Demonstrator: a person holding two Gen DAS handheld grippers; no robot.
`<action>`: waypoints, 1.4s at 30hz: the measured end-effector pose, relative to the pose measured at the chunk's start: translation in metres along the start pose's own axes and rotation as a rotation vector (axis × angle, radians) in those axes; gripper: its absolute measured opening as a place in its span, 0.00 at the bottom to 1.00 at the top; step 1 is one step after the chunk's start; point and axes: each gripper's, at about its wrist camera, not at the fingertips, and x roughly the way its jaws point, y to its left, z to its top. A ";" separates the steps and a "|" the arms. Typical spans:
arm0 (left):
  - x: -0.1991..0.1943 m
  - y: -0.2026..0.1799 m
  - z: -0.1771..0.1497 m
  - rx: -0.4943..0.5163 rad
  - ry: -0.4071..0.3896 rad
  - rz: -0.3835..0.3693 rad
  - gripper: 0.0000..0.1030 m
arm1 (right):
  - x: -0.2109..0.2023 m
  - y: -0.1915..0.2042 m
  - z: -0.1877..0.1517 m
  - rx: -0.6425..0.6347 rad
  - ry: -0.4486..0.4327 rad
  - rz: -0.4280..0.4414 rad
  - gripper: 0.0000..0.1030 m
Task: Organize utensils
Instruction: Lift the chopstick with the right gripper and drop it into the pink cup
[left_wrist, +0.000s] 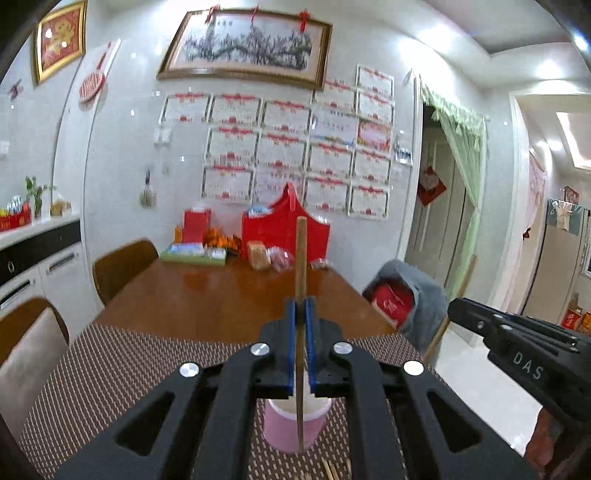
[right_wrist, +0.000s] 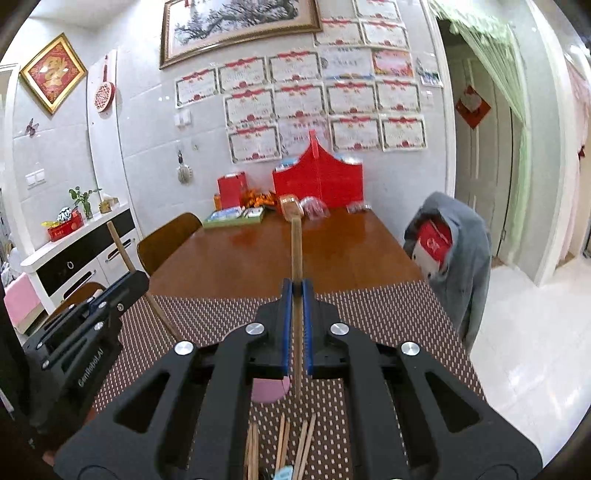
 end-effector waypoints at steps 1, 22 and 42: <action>0.002 0.000 0.005 0.001 -0.009 0.005 0.05 | 0.001 0.004 0.007 -0.001 -0.012 0.005 0.06; 0.062 0.012 0.020 0.003 0.033 0.036 0.05 | 0.087 0.026 0.026 0.093 0.048 0.027 0.05; 0.113 0.016 -0.030 0.039 0.178 0.071 0.06 | 0.183 -0.072 -0.043 0.073 0.442 -0.163 0.74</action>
